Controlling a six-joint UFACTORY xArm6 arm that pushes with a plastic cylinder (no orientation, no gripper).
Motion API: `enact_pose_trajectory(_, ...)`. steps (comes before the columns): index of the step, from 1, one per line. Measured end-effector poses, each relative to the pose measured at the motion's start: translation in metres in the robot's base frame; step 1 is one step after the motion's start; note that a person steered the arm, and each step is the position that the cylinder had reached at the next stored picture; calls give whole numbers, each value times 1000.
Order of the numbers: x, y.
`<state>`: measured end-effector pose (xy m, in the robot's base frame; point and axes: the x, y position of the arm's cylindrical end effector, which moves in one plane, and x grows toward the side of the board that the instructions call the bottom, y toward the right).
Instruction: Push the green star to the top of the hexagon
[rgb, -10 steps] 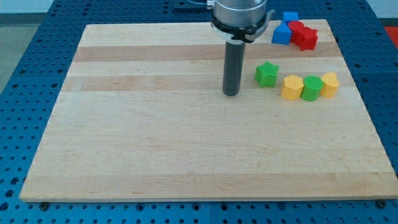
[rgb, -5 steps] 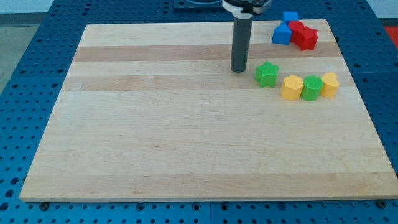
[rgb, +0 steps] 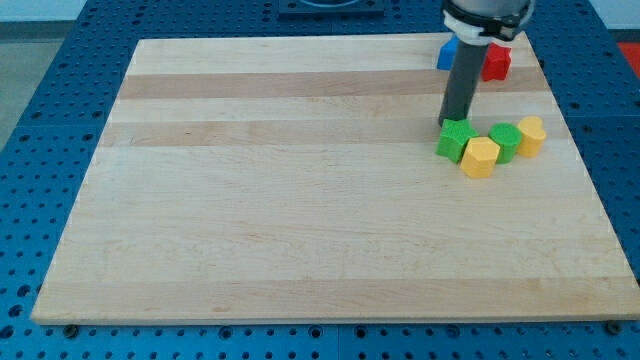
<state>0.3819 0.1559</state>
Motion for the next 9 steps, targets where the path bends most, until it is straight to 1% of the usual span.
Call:
enact_pose_trajectory(2,6,18)
enact_pose_trajectory(3,-1,17)
enact_pose_trajectory(6,-8,-11)
enact_pose_trajectory(7,-2,-19)
enact_pose_trajectory(8,23,-19)
enact_pose_trajectory(9,35,-19)
